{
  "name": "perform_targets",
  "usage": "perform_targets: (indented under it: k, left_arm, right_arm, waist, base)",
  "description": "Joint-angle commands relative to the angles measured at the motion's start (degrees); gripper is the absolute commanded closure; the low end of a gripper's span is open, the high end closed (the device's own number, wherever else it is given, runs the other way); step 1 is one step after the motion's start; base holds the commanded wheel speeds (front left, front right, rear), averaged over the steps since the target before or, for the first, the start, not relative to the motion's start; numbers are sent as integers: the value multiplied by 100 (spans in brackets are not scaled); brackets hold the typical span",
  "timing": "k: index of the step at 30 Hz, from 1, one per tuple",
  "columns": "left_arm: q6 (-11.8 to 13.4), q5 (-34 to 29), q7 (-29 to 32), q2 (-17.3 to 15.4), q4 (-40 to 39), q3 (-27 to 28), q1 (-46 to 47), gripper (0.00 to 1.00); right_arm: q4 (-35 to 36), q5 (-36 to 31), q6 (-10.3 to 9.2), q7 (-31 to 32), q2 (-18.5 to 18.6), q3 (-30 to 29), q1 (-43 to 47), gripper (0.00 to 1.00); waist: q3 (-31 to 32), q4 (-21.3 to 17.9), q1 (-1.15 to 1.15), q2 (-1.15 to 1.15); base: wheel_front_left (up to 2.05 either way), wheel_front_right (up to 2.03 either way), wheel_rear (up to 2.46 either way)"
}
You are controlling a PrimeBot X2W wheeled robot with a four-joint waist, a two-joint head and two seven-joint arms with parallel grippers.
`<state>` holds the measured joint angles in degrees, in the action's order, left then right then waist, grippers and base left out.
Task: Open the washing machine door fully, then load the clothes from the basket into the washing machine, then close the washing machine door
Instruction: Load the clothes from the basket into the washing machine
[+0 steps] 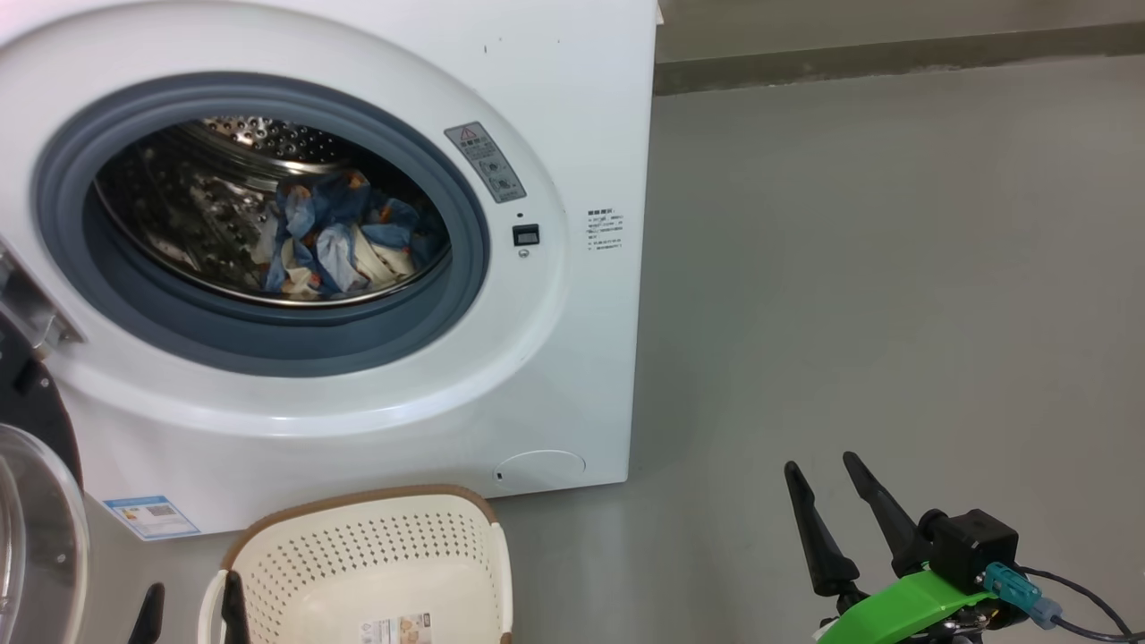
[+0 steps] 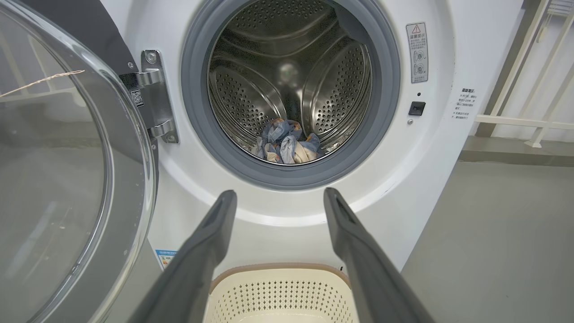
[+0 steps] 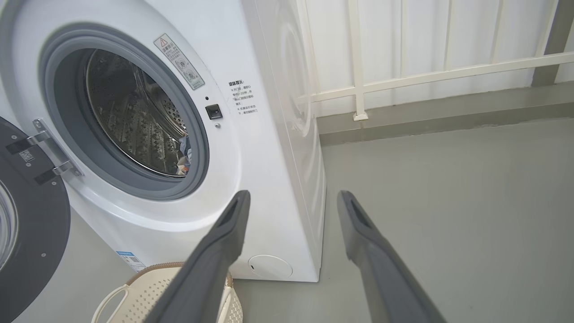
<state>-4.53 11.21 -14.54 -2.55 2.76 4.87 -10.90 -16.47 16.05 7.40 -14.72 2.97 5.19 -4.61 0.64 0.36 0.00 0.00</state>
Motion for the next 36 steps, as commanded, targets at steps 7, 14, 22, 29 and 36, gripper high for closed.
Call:
perform_targets:
  k: [7, 14, 22, 29, 36]
  left_arm:
    - [226, -62, -46, -33, -341, 179, -192, 0]
    - [238, -59, -46, -33, -372, 197, -236, 0]
    - [178, -26, -46, -33, -269, 243, -164, 0]
    - [130, -15, -46, -33, -177, 289, -103, 0]
    - [92, 0, -46, -33, -126, 338, -60, 0]
  right_arm:
    - [238, -134, 9, -28, -10, 99, 29, 0]
    - [282, -168, 9, -28, -10, 103, 54, 0]
    - [325, -283, 9, -28, -10, 90, 58, 0]
    - [329, -355, 9, -28, -10, 54, 50, 0]
    - [353, -467, 9, -28, -10, -15, 70, 0]
  waist:
    - [91, 67, 0, 0]
    - [107, 64, 0, 0]
    - [94, 22, 0, 0]
    - [65, 7, 0, 0]
    - [64, 1, 0, 0]
  base:
    - [0, 0, 0]
    - [0, 0, 0]
    - [0, 0, 0]
    - [0, 0, 0]
    - [0, 0, 0]
